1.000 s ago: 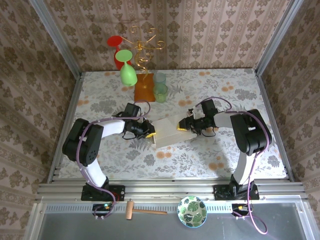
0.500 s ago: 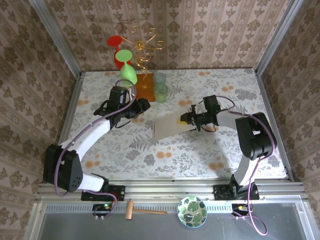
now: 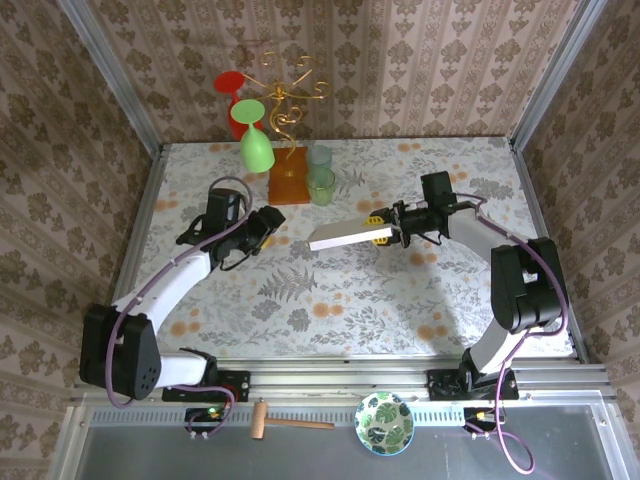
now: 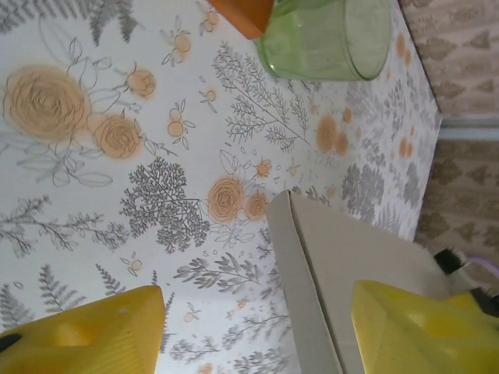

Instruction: Fold the paper box

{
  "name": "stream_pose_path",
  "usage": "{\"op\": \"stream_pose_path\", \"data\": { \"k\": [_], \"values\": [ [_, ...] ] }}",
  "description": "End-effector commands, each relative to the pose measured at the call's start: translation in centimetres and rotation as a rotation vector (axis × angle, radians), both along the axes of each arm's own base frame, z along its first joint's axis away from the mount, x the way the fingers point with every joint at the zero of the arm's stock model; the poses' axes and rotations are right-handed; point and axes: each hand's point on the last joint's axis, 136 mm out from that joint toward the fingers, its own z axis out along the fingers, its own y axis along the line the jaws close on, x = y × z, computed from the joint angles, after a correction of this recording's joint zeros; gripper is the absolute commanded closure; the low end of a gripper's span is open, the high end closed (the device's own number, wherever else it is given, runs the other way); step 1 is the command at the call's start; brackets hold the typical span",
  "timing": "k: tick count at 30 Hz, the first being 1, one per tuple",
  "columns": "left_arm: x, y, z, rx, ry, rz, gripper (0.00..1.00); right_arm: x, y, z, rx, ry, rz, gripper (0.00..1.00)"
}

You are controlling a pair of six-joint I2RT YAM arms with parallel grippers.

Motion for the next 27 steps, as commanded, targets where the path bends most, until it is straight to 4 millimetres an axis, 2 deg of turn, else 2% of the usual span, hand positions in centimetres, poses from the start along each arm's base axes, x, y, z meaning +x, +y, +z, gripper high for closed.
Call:
{"op": "stream_pose_path", "data": {
  "k": [1, 5, 10, 13, 15, 16, 19, 21, 27],
  "values": [
    [0.4, -0.4, -1.0, -0.201, 0.185, 0.202, 0.35, -0.9, 0.1, 1.3, 0.064, 0.126, -0.020, 0.67],
    [-0.2, -1.4, -2.9, -0.304, 0.353, 0.289, 0.36, -0.9, 0.2, 1.0, 0.063, 0.142, -0.026, 0.68],
    [0.5, -4.5, -4.2, -0.446, 0.457, 0.298, 0.36, -1.1, 0.5, 0.6, 0.060, 0.160, -0.021, 0.68],
    [0.9, -6.3, -4.5, -0.501, 0.468, 0.284, 0.35, -1.3, 0.6, 0.3, 0.056, 0.169, -0.021, 0.68],
    [1.5, -6.6, -4.7, -0.537, 0.460, 0.307, 0.35, -1.4, 0.8, -0.1, 0.055, 0.180, -0.025, 0.68],
    [1.0, -7.9, -4.8, -0.551, 0.470, 0.285, 0.35, -1.5, 0.9, -0.3, 0.060, 0.187, -0.025, 0.68],
    [0.9, -9.5, -5.0, -0.616, 0.493, 0.285, 0.35, -1.5, 1.1, -0.8, 0.066, 0.199, -0.029, 0.68],
    [0.8, -10.2, -5.2, -0.646, 0.511, 0.288, 0.35, -1.5, 1.1, -1.2, 0.066, 0.205, -0.028, 0.68],
    [0.6, -10.4, -5.5, -0.686, 0.526, 0.304, 0.37, -1.1, 1.2, -2.3, 0.069, 0.219, -0.024, 0.68]
  ]
}}
